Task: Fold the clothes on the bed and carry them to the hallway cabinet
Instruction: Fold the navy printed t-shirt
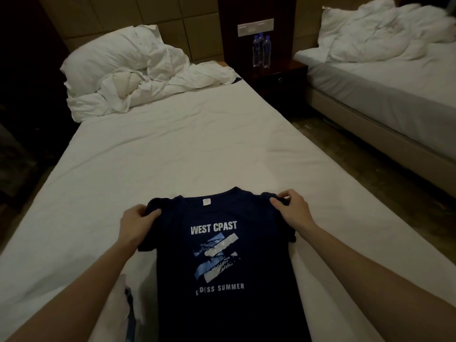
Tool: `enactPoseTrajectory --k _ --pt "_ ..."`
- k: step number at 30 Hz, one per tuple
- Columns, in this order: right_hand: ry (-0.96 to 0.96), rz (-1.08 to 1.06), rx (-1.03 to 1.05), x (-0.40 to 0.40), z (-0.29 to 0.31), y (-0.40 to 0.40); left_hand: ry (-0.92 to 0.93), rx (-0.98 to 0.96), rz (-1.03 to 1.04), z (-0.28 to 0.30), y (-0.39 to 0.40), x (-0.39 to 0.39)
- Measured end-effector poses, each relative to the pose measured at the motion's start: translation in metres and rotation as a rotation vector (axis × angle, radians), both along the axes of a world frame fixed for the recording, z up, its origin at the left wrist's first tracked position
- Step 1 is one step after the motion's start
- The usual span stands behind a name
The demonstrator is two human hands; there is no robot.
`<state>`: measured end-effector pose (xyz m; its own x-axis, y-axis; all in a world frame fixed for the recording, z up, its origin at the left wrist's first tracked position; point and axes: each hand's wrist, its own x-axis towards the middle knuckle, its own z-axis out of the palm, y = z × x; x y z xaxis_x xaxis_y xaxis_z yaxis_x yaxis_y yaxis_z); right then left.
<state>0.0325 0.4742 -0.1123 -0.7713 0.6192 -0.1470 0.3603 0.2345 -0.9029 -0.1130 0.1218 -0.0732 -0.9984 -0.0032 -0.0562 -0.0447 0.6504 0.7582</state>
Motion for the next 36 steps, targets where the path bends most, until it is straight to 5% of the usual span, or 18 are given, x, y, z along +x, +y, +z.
enactPoseTrajectory --k 5,9,13,17,20,22,24,28,31,36 --pt "0.058 0.151 -0.216 0.005 0.002 -0.013 -0.181 0.368 -0.108 0.019 0.069 0.016" --pt "0.08 0.187 -0.178 0.008 0.009 -0.02 -0.151 0.559 -0.098 0.017 0.08 0.031" --pt "0.012 0.312 0.21 0.003 0.02 -0.032 -0.129 0.366 -0.083 -0.007 0.043 0.038" --pt "0.004 0.296 0.318 -0.017 0.04 -0.07 -0.079 0.11 -0.156 -0.036 0.013 0.055" --pt "0.018 0.181 -0.018 -0.035 0.054 -0.109 -0.066 -0.076 -0.289 -0.059 0.005 0.074" --pt "-0.007 0.203 -0.401 -0.039 0.059 -0.135 -0.107 -0.156 -0.353 -0.071 0.001 0.086" --pt "-0.051 0.281 -0.541 -0.034 0.057 -0.152 -0.141 -0.216 -0.361 -0.077 -0.001 0.099" --pt "-0.057 0.333 -0.249 -0.002 0.041 -0.153 -0.169 -0.271 -0.344 -0.072 -0.008 0.126" --pt "-0.051 0.339 0.153 0.042 0.024 -0.14 -0.21 -0.3 -0.368 -0.065 -0.017 0.152" --pt "-0.447 0.463 0.524 0.14 -0.018 -0.127 -0.329 -0.385 -0.373 -0.057 -0.037 0.214"
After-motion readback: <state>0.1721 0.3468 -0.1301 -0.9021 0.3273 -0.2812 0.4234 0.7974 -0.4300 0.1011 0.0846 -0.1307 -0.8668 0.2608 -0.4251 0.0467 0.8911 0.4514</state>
